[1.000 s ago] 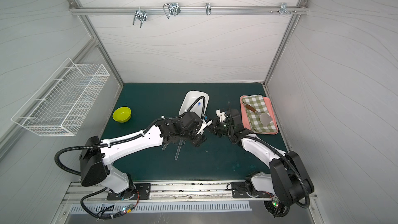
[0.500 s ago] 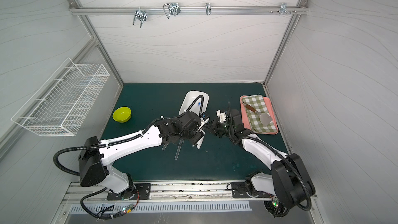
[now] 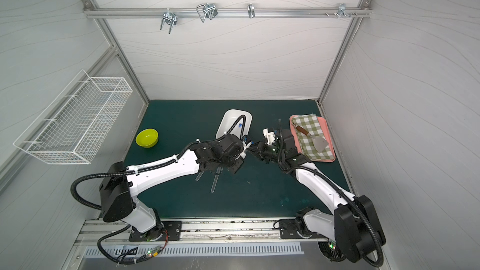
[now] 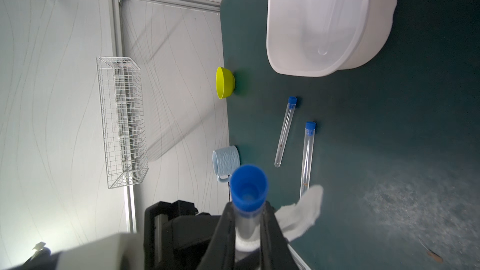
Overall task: Wipe the exteriors of test tubes
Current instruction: Wipe the dirt from the test tube.
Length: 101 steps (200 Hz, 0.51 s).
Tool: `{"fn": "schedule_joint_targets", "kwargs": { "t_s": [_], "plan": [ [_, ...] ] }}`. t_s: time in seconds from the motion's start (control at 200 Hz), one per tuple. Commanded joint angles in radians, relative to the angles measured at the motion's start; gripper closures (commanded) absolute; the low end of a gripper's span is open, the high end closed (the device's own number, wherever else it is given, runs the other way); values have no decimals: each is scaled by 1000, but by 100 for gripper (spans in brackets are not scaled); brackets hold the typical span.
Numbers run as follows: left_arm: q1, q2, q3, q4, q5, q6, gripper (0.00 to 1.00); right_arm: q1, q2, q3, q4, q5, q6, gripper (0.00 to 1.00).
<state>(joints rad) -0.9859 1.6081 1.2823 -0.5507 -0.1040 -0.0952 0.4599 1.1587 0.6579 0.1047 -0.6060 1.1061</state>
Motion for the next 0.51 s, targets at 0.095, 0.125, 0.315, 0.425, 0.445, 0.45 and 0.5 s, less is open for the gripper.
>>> {"fn": "schedule_joint_targets", "kwargs": {
  "t_s": [0.095, 0.125, 0.315, 0.425, 0.445, 0.45, 0.5],
  "plan": [
    [-13, -27, -9, 55, 78, -10, 81, -24, -5, 53, -45, 1, -33, 96],
    [-13, -36, -17, 60, 84, -15, 81, -31, -2, 56, -45, -3, -35, 96],
    [-16, -63, -46, 68, 104, -32, 80, -64, 24, 90, -54, -21, -56, 96],
    [-17, -68, -41, 68, 116, -37, 77, -70, 31, 100, -64, -23, -67, 96],
    [-16, -69, -39, 67, 116, -38, 77, -72, 32, 100, -62, -23, -66, 96],
    [-16, -69, -38, 67, 116, -38, 77, -73, 32, 100, -62, -23, -66, 96],
    [-17, -71, -38, 68, 118, -37, 77, -75, 33, 102, -62, -24, -67, 96]
  ]
}}
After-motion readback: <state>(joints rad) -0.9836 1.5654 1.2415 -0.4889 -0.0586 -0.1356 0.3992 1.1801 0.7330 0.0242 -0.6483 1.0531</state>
